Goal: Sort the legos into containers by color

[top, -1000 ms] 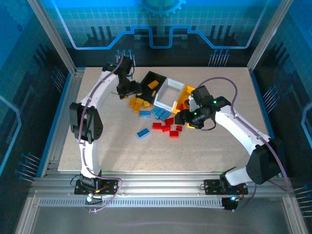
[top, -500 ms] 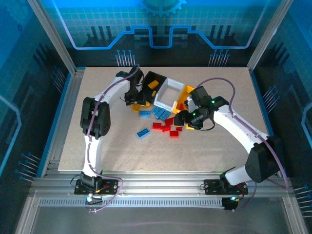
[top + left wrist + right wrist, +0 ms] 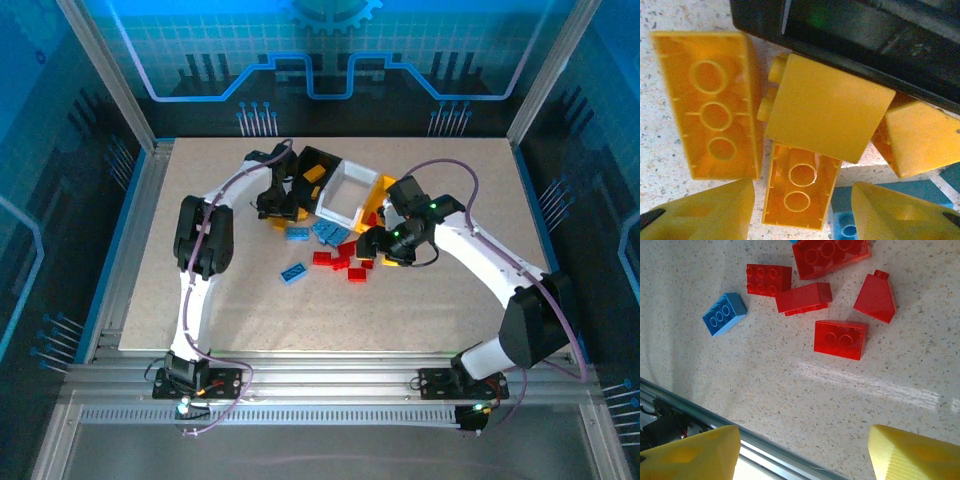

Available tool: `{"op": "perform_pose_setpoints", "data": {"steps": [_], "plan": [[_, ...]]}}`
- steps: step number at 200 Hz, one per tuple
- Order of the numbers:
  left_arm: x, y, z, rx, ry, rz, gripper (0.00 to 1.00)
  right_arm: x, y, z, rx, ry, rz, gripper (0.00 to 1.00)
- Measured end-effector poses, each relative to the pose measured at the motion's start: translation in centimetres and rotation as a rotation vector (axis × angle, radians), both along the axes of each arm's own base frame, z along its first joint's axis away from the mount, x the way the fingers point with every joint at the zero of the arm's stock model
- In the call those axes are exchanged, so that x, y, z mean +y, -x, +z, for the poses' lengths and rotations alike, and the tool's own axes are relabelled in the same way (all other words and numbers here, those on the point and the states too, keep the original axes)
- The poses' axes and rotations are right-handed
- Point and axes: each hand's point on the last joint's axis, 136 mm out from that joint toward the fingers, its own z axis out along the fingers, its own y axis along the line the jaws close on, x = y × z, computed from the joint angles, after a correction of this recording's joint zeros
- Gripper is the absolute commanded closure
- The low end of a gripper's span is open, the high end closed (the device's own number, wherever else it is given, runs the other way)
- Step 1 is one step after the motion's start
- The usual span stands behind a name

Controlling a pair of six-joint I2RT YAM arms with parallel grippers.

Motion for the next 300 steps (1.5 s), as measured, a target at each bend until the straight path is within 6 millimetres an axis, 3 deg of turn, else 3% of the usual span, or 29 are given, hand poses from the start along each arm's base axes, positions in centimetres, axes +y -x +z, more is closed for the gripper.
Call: {"op": "perform_pose_setpoints", "data": {"steps": [52,94,204,230,261,300], "plan": [[0.4,0.0,-0.6,0.005,-0.025,0.006,0.5,0.0,0.0,-0.1,0.004,0.002,0.001,0.3],[0.5,0.0,-0.6,0.005,-0.032,0.017,0.61,0.1,0.0,-0.1,0.004,0.002,0.005,0.3],[1.1,1.3,-0.6,0.021,-0.033,0.055,0.65,0.4,0.2,-0.1,0.003,0.001,0.013,0.3],[1.5,1.5,1.2,0.004,-0.025,0.076,0.65,0.4,0.2,-0.1,0.001,0.001,0.013,0.3],[1.9,1.2,4.9,-0.055,0.009,0.115,0.65,0.4,0.0,-0.1,-0.006,-0.003,0.013,0.3],[0.4,-1.9,10.7,-0.182,0.129,0.166,0.64,0.5,-0.1,-0.1,-0.012,-0.006,0.013,0.3]]}}
